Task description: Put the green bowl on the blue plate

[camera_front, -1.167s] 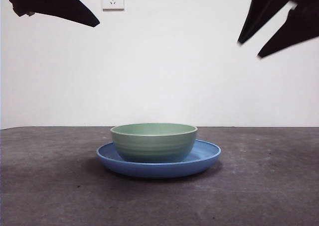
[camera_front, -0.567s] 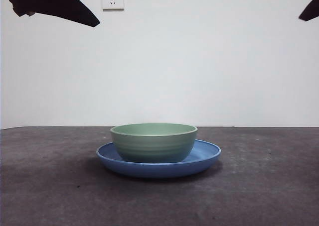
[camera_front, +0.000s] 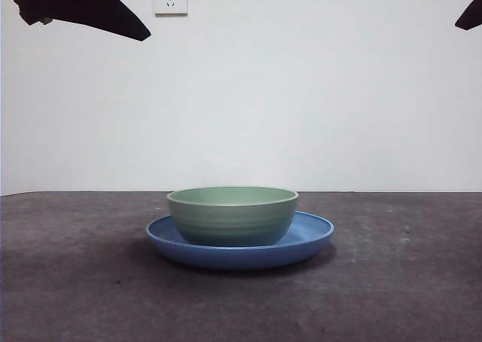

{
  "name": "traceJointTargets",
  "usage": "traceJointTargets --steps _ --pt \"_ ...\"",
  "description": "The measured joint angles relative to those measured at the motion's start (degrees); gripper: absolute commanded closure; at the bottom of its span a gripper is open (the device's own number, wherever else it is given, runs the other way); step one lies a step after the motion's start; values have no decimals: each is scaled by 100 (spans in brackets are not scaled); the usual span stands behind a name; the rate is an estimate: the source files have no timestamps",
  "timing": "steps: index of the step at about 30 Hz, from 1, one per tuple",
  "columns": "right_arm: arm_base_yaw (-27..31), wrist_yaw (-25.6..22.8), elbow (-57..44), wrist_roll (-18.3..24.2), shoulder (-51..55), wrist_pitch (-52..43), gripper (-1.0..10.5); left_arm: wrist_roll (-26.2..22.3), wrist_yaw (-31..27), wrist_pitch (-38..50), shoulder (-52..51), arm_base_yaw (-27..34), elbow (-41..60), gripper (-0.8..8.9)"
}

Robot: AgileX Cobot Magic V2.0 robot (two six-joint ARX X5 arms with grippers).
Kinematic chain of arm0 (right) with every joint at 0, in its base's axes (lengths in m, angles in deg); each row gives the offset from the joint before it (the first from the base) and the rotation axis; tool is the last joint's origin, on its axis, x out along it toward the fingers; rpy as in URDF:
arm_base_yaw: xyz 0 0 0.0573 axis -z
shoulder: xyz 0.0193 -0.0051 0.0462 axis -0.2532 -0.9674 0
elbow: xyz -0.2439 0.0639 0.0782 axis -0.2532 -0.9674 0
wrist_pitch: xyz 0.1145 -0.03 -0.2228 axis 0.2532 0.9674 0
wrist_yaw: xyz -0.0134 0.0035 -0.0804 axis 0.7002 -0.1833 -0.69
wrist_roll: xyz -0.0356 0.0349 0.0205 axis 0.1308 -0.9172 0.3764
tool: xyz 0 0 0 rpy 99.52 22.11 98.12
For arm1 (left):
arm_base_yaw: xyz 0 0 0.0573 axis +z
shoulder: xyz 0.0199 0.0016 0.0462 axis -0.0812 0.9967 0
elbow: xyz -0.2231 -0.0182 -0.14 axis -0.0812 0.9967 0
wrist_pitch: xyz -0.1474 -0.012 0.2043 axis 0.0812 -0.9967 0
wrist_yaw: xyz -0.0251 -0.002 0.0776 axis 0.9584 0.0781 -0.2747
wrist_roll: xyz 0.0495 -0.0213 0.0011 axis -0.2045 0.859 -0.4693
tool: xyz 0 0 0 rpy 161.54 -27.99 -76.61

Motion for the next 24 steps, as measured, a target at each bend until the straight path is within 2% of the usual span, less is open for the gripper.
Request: traceJointTargets --steps 2,5,6,12,24 --pt "0 0 0 31 0 0 758 0 0 0 0 0 0 590" --pt "0 0 0 92 0 0 947 -2 0 2 0 0 0 785" --pt "0 0 0 122 0 -2 940 -2 2 2 0 0 0 805" --pt "0 -2 0 254 0 -28 940 0 0 2 0 0 0 804" --pt "0 -2 0 258 0 -26 940 -2 0 2 0 0 0 804"
